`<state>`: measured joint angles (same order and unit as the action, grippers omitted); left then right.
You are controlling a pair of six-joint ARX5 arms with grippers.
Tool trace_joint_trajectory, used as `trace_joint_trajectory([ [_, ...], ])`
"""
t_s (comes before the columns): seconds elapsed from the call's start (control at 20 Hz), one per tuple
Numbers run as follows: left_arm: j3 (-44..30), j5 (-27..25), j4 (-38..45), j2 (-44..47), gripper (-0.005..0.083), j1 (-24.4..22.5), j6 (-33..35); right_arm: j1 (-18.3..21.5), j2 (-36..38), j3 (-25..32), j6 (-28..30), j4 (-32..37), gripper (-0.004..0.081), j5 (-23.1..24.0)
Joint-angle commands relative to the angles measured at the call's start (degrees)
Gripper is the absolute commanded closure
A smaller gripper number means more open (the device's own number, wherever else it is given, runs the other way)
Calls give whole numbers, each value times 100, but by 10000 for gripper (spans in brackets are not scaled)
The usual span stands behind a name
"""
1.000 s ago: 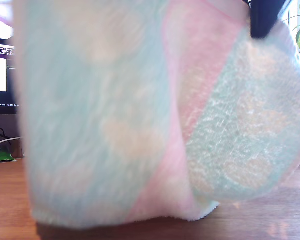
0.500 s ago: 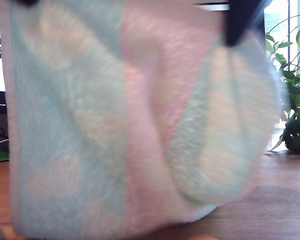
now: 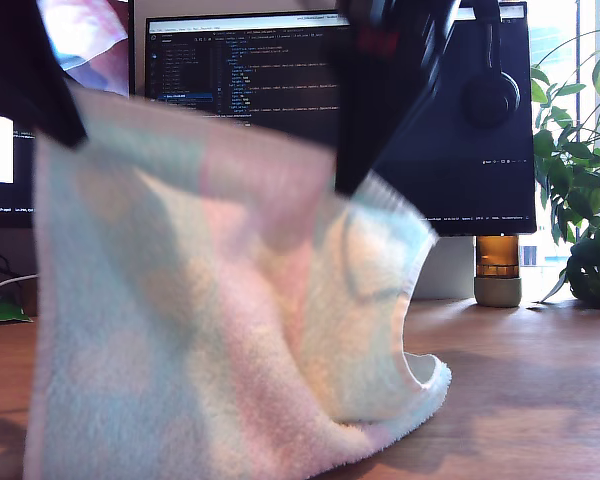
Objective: Fold the tea towel to a neat square and place it to the right
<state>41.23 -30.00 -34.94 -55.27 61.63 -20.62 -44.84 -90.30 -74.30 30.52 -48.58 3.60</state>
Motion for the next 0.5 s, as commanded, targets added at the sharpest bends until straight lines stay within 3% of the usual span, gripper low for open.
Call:
trace_joint_trajectory([
  [0.0,-20,-77,140,-278,798,-275,103,304,-131,-7,46,208,782,149],
  [0.2,-20,157,1058,-905,798,-1062,374,505,-295,-7,109,911,782,146],
  [0.45,-20,588,1578,-1556,798,-1766,881,562,-479,-7,297,1506,782,90],
])
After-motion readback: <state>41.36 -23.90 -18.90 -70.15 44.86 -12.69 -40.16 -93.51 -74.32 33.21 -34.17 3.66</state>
